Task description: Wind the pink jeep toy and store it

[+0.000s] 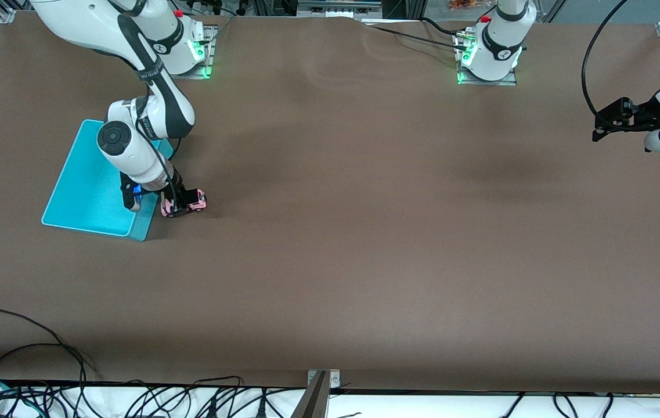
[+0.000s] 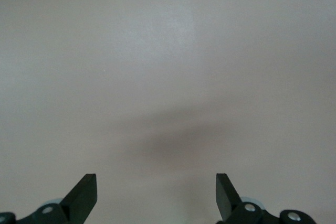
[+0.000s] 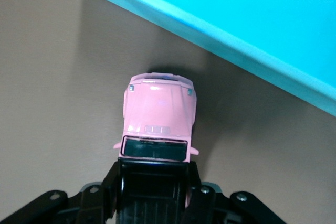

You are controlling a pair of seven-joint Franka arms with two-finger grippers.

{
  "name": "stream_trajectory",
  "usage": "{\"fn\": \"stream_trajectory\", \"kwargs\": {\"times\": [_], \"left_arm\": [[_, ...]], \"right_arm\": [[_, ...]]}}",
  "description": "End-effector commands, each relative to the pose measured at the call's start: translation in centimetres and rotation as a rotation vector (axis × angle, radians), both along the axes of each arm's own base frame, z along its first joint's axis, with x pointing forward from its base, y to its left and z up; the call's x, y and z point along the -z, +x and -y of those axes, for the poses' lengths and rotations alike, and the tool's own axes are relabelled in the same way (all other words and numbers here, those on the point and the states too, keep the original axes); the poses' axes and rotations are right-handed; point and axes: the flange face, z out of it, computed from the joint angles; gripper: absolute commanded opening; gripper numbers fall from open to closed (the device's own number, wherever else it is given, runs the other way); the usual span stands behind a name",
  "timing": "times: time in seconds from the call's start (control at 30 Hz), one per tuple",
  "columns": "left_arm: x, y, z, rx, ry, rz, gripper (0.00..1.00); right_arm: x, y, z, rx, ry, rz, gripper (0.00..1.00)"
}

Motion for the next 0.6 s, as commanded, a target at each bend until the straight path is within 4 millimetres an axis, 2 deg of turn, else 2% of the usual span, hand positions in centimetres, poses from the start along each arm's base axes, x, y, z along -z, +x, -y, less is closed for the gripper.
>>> {"fn": "stream_trajectory", "kwargs": {"times": [0.0, 0.57], "left_arm": [[-0.6, 0.4, -0.2, -0.003, -0.009, 0.007, 1.00], [-0.5, 0.5, -0.3, -0.005, -0.009, 0.004, 1.00]], "right_arm": [[-2.3, 0.0, 0.1, -0.003, 0.013, 0.019, 0.00], [-6.0, -0.1, -0.1, -0.011, 0.013, 0.015, 0.00]]}}
